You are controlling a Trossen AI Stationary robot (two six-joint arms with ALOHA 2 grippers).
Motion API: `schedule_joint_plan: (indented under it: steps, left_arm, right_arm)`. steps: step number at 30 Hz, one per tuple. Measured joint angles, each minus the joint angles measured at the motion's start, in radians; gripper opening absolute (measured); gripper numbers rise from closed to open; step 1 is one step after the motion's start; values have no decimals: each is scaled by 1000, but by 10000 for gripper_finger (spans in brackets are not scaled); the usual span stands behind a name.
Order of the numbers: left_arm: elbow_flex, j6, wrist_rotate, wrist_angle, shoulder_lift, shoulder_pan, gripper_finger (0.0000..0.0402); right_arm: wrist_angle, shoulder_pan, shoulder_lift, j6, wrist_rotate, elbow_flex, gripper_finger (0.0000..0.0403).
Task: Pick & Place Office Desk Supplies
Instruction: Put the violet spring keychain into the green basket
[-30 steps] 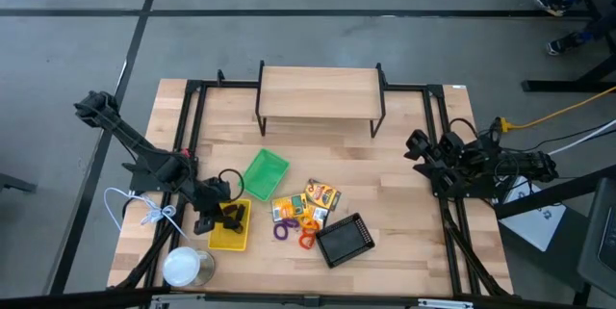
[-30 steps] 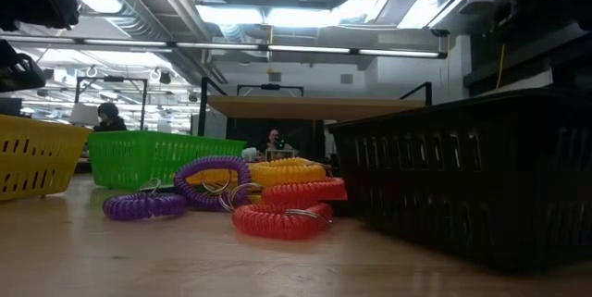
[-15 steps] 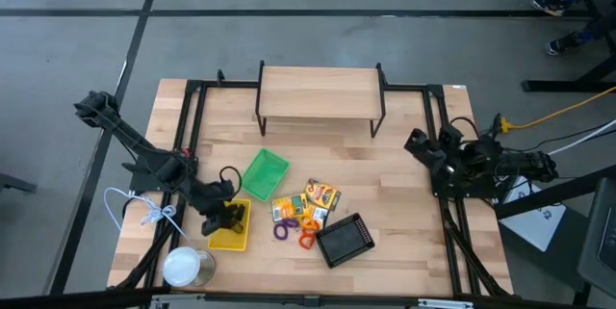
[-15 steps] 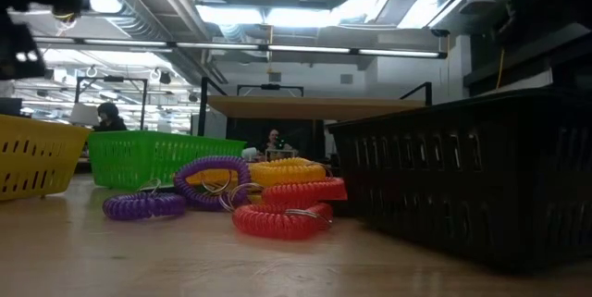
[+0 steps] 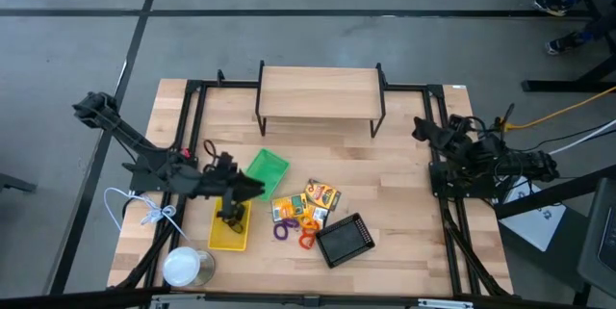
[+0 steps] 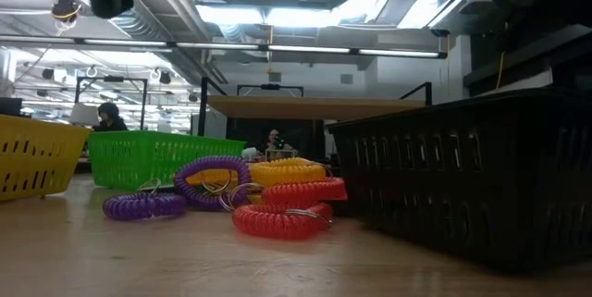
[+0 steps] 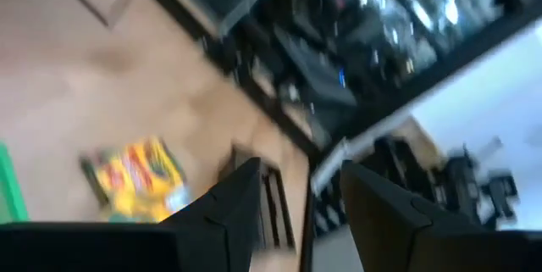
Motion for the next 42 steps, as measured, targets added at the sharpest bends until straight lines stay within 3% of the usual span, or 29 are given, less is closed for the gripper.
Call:
schedule_joint_plan:
  steps: [3,7,11,16,19,23,29,31,34,37,42]
  left_arm:
    - [0,34,-41,13,0,11,155]
    - [0,2,-44,-62,13,11,150]
    - [0,-41,-45,-87,48,11,148]
    - [0,-51,-59,-58,113,11,148]
    - [0,-51,-84,-32,159,12,148]
    - [0,-62,-59,18,195,31,145]
    - [0,-63,207,-23,198,105,133]
    - [20,-40,328,-109,198,152,129]
    - [95,52,524,-356,218,229,128]
    - [170,226,632,-550,252,292,127]
    - [242,488,764,-581,309,398,127]
  right_arm:
    - [1,0,18,24,6,0,197]
    - [-23,0,34,-32,-78,0,197]
    - [-23,0,42,-14,45,0,197]
    - [45,-1,88,88,9,1,197]
    - [46,0,165,76,-17,52,197]
    - [-76,-1,358,-68,-9,223,197]
    - [-499,-4,735,-282,-9,568,197]
    - [-614,-5,833,-313,19,670,197]
    - [-669,-5,938,-363,68,794,197]
    - [-668,-6,1002,-419,117,902,197]
    - [-667,-25,1029,-494,221,1017,197]
